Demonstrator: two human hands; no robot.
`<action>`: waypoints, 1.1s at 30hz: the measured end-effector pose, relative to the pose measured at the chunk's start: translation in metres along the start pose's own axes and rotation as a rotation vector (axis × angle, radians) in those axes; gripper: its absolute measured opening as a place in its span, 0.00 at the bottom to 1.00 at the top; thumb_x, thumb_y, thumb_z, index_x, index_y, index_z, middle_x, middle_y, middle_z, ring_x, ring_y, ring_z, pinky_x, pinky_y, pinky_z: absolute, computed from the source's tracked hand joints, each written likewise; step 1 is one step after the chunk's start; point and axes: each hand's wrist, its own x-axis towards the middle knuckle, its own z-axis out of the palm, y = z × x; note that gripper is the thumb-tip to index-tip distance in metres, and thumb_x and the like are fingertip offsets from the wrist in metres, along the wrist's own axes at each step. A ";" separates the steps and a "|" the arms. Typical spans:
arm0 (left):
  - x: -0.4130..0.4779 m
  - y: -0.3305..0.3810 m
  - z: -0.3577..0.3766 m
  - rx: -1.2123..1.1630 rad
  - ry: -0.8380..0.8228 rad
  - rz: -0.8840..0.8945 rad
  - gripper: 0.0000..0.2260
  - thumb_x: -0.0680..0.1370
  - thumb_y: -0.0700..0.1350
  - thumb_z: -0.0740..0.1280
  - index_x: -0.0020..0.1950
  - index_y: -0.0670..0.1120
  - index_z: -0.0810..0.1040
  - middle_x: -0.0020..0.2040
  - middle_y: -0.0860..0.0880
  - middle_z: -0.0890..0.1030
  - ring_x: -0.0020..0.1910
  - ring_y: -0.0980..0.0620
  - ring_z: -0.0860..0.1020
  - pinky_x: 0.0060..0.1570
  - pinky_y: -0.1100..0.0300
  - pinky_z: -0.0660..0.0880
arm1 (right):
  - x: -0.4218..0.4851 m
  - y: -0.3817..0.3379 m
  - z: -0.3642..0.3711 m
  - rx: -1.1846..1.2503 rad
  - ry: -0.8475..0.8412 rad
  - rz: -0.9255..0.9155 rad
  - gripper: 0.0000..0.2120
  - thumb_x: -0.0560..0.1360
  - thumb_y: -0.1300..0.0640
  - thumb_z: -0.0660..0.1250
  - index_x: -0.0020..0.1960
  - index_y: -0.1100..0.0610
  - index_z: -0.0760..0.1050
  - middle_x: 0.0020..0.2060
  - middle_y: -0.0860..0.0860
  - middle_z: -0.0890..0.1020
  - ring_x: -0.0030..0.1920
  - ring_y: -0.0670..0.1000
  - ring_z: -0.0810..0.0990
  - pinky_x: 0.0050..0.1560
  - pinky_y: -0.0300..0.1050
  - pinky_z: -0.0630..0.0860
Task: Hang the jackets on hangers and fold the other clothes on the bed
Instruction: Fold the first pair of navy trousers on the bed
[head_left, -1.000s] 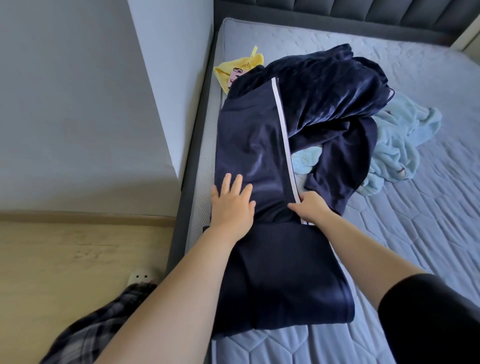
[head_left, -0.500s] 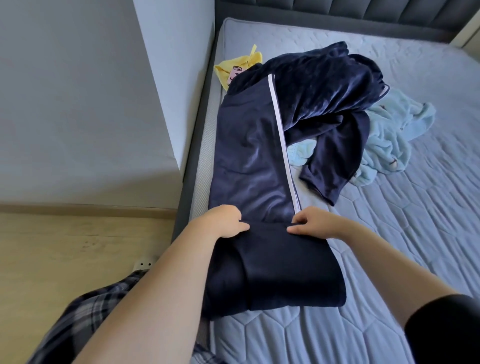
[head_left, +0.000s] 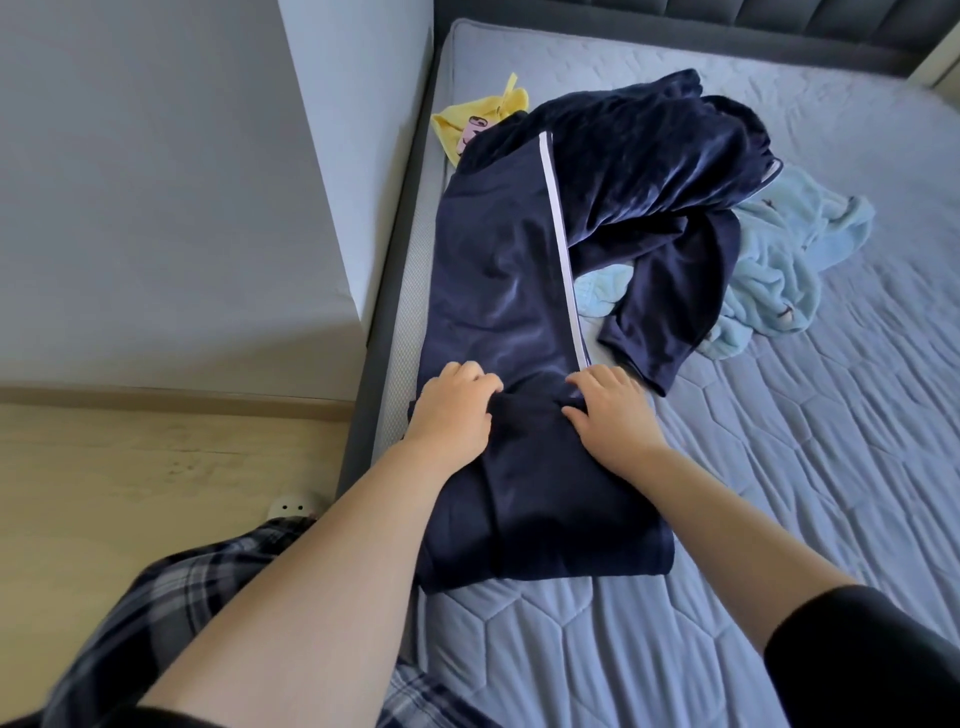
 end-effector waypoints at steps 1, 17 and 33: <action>-0.002 0.006 -0.004 -0.015 0.018 0.029 0.14 0.79 0.43 0.62 0.64 0.48 0.74 0.59 0.51 0.73 0.60 0.49 0.68 0.56 0.56 0.68 | -0.004 -0.003 -0.001 0.030 0.060 -0.037 0.16 0.75 0.58 0.68 0.61 0.61 0.75 0.58 0.55 0.77 0.59 0.59 0.74 0.60 0.49 0.67; -0.057 0.006 0.013 0.165 -0.198 0.010 0.21 0.82 0.53 0.55 0.75 0.49 0.63 0.78 0.47 0.55 0.77 0.48 0.49 0.73 0.48 0.49 | -0.089 -0.035 -0.022 -0.064 0.061 -0.486 0.25 0.71 0.42 0.63 0.59 0.60 0.77 0.58 0.56 0.78 0.56 0.58 0.77 0.56 0.51 0.74; -0.100 0.042 0.015 0.493 -0.541 0.013 0.47 0.73 0.44 0.71 0.78 0.49 0.39 0.78 0.45 0.42 0.77 0.42 0.45 0.69 0.38 0.60 | -0.111 -0.047 -0.001 -0.465 -0.142 -0.326 0.33 0.58 0.59 0.80 0.62 0.59 0.78 0.52 0.57 0.82 0.52 0.56 0.82 0.50 0.47 0.80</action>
